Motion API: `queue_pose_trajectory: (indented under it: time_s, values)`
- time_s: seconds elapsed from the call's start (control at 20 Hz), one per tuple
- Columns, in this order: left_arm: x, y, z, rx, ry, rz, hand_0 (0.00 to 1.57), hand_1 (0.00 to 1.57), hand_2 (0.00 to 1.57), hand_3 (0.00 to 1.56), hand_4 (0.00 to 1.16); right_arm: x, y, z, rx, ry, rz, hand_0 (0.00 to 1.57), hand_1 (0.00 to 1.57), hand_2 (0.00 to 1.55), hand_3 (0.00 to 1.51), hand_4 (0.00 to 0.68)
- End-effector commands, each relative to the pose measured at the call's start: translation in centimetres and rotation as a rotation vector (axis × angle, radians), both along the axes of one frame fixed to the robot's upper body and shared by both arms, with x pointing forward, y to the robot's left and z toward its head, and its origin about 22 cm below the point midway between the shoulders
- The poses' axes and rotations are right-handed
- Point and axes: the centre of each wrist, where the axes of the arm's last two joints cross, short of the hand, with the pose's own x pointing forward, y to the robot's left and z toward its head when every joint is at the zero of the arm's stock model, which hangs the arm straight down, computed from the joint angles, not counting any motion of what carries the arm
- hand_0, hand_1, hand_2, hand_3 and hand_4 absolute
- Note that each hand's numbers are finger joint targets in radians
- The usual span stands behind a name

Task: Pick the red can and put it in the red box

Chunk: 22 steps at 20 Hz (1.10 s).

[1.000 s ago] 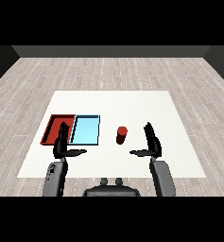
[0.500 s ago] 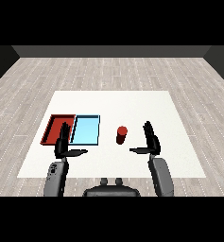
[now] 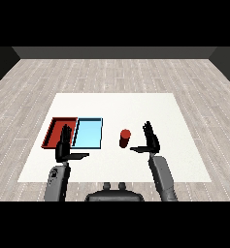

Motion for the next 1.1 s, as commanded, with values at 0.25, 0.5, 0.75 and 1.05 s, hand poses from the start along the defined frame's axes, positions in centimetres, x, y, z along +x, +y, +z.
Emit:
queue_pose_trajectory:
  time_s: [0.25,0.5,0.75,1.05]
  values:
    - [0.6,0.8,0.8,-0.022,-0.001,-0.004,0.0,0.0,0.0,0.0,0.0,1.8,2.7,-2.7,0.039,0.046,0.001,0.0,0.0,0.0,0.0,0.0]
    - [1.0,0.6,0.5,-0.031,-0.007,-0.006,0.0,0.0,0.0,0.0,0.0,-0.7,5.2,-2.5,0.059,0.066,0.02,0.0,0.0,0.0,0.0,0.0]
    - [-1.2,0.2,1.4,-0.017,-0.003,-0.007,0.0,0.0,0.0,0.0,0.0,1.7,5.4,-4.8,0.085,0.062,0.015,0.0,0.0,0.0,0.0,0.0]
    - [-0.3,0.9,-1.2,-0.043,0.0,-0.023,0.0,0.0,0.0,0.0,0.0,1.8,5.1,-5.3,0.125,0.069,0.014,0.0,0.0,0.0,0.0,0.0]
